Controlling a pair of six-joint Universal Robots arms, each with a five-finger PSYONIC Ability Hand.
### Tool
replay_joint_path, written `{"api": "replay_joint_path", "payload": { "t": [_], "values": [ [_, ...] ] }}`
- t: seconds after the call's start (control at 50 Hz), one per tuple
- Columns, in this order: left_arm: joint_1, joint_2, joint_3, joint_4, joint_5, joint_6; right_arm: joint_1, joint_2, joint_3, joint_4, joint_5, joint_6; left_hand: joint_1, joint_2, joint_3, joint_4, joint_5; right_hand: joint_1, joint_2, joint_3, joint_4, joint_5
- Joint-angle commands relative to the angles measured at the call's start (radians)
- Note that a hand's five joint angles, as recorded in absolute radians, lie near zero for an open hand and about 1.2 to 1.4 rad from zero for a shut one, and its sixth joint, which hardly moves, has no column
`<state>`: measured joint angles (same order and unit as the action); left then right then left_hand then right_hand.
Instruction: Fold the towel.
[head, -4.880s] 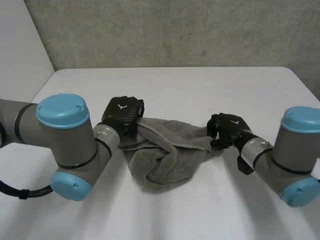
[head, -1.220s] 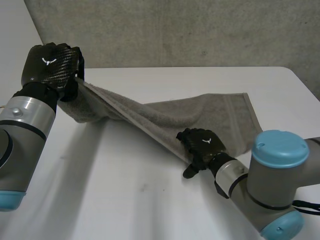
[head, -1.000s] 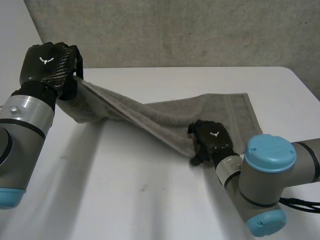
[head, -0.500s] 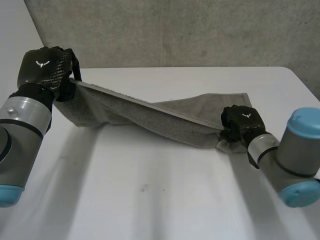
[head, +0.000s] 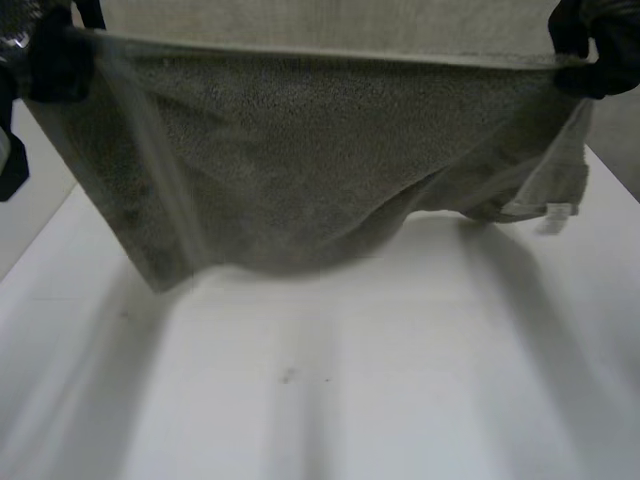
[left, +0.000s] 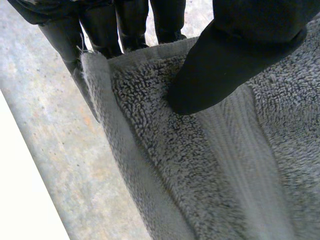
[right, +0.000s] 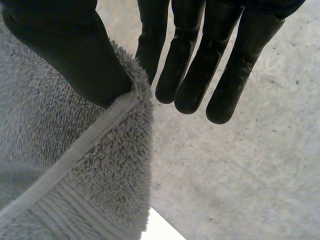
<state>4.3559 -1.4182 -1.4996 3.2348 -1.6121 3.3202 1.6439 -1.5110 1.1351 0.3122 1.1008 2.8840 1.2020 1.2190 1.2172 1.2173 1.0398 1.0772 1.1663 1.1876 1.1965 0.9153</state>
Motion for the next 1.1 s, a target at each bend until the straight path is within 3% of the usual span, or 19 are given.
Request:
{"api": "replay_joint_path", "payload": {
  "t": [0.02, 0.1, 0.2, 0.32, 0.4, 0.42, 0.44, 0.46, 0.48, 0.5, 0.52, 0.58, 0.62, 0.7, 0.76, 0.8, 0.92, 0.96, 1.1],
  "values": [
    [0.007, -0.096, 0.03, -0.132, 0.003, 0.006, 0.023, 0.165, -0.124, 0.241, -0.007, -0.205, 0.194, 0.177, 0.179, 0.179, 0.182, 0.319, 0.23, 0.209, 0.2, 0.306],
    [0.007, -0.29, 0.028, -0.182, 0.003, 0.007, 0.068, 0.264, -0.129, 0.305, 0.024, -0.318, 0.194, 0.177, 0.179, 0.179, 0.182, 0.319, 0.23, 0.209, 0.2, 0.306],
    [-0.004, -0.476, 0.065, -0.185, 0.009, 0.01, 0.128, 0.473, -0.15, 0.314, 0.158, -0.46, 0.194, 0.177, 0.179, 0.179, 0.182, 0.319, 0.23, 0.209, 0.2, 0.306],
    [-0.003, -0.645, 0.194, -0.133, 0.015, 0.015, 0.169, 0.62, -0.258, 0.257, 0.235, -0.5, 0.194, 0.177, 0.179, 0.179, 0.182, 0.319, 0.23, 0.209, 0.2, 0.306],
    [0.002, -0.663, 0.259, 0.013, 0.015, 0.006, 0.206, 0.67, -0.383, 0.019, 0.281, -0.494, 0.194, 0.177, 0.179, 0.179, 0.182, 0.319, 0.23, 0.209, 0.2, 0.306],
    [0.007, -0.659, 0.28, 0.119, 0.012, -0.004, 0.214, 0.664, -0.405, -0.113, 0.295, -0.486, 0.194, 0.177, 0.179, 0.179, 0.182, 0.319, 0.23, 0.209, 0.2, 0.306],
    [0.007, -0.644, 0.285, 0.242, 0.012, -0.019, 0.214, 0.664, -0.405, -0.114, 0.295, -0.486, 0.194, 0.177, 0.179, 0.179, 0.182, 0.319, 0.23, 0.209, 0.2, 0.306],
    [0.007, -0.643, 0.285, 0.243, 0.012, -0.019, 0.218, 0.646, -0.411, -0.269, 0.309, -0.473, 0.194, 0.177, 0.179, 0.179, 0.182, 0.319, 0.23, 0.209, 0.2, 0.306],
    [0.007, -0.615, 0.283, 0.373, 0.017, -0.034, 0.218, 0.646, -0.411, -0.271, 0.309, -0.473, 0.194, 0.177, 0.179, 0.179, 0.182, 0.319, 0.23, 0.209, 0.2, 0.306],
    [0.011, -0.582, 0.28, 0.496, 0.015, -0.05, 0.224, 0.609, -0.397, -0.438, 0.315, -0.447, 0.194, 0.177, 0.179, 0.179, 0.182, 0.319, 0.23, 0.209, 0.2, 0.306],
    [0.011, -0.582, 0.28, 0.497, 0.015, -0.05, 0.231, 0.562, -0.364, -0.6, 0.318, -0.415, 0.194, 0.177, 0.179, 0.179, 0.182, 0.319, 0.23, 0.209, 0.2, 0.306],
    [0.02, -0.539, 0.272, 0.679, 0.003, -0.064, 0.231, 0.477, -0.263, -0.848, 0.312, -0.342, 0.194, 0.177, 0.179, 0.179, 0.182, 0.319, 0.23, 0.209, 0.2, 0.306],
    [0.019, -0.519, 0.255, 0.709, 0.003, -0.064, 0.228, 0.451, -0.224, -0.893, 0.307, -0.312, 0.194, 0.177, 0.179, 0.179, 0.182, 0.319, 0.23, 0.209, 0.2, 0.306],
    [0.027, -0.481, 0.196, 0.685, 0.003, -0.065, 0.226, 0.428, -0.19, -0.835, 0.255, -0.278, 0.194, 0.177, 0.179, 0.179, 0.182, 0.319, 0.23, 0.209, 0.2, 0.306],
    [0.04, -0.466, 0.113, 0.64, 0.006, -0.064, 0.223, 0.436, -0.189, -0.674, 0.189, -0.27, 0.194, 0.177, 0.179, 0.179, 0.182, 0.319, 0.23, 0.209, 0.2, 0.306],
    [0.053, -0.464, 0.069, 0.617, 0.006, -0.062, 0.218, 0.46, -0.192, -0.462, 0.14, -0.278, 0.194, 0.177, 0.179, 0.179, 0.182, 0.319, 0.23, 0.209, 0.2, 0.306],
    [0.089, -0.461, -0.1, 0.513, 0.006, -0.064, 0.215, 0.534, -0.189, -0.209, 0.083, -0.31, 0.194, 0.177, 0.179, 0.179, 0.182, 0.319, 0.23, 0.209, 0.2, 0.306],
    [0.091, -0.461, -0.137, 0.485, 0.008, -0.062, 0.214, 0.583, -0.177, -0.08, 0.057, -0.391, 0.194, 0.177, 0.179, 0.179, 0.182, 0.319, 0.23, 0.209, 0.2, 0.306],
    [0.086, -0.458, -0.235, 0.407, 0.009, -0.06, 0.194, 0.681, -0.152, 0.099, 0.073, -0.653, 0.194, 0.177, 0.179, 0.179, 0.182, 0.319, 0.23, 0.209, 0.2, 0.306]
  ]
}}
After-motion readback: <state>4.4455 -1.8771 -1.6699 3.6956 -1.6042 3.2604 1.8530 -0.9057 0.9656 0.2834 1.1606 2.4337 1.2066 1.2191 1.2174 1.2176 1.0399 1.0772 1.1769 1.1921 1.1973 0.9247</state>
